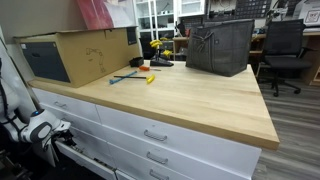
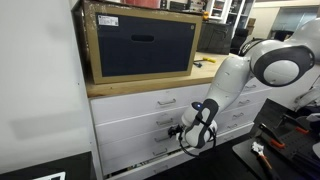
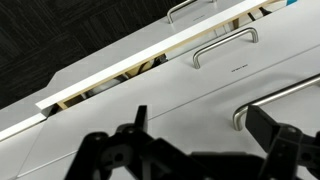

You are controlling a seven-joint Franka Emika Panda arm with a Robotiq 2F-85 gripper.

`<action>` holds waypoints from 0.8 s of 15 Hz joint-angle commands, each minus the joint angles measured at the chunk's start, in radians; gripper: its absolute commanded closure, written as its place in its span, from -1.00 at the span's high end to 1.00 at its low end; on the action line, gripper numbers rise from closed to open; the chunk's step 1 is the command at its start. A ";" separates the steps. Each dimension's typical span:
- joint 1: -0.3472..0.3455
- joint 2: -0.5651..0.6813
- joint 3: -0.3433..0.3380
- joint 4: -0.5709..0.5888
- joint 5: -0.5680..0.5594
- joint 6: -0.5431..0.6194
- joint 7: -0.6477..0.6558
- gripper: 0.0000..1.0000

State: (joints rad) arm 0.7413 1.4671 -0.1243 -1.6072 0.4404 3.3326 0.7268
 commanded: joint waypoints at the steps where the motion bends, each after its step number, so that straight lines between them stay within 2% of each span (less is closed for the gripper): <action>1: 0.000 -0.001 -0.005 0.005 0.057 -0.005 -0.016 1.00; 7: 0.003 -0.001 0.001 -0.002 0.104 -0.024 -0.001 1.00; 12: -0.028 0.002 0.036 0.029 0.098 -0.035 -0.012 1.00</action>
State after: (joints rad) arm 0.7382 1.4716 -0.1133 -1.6070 0.5297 3.3246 0.7280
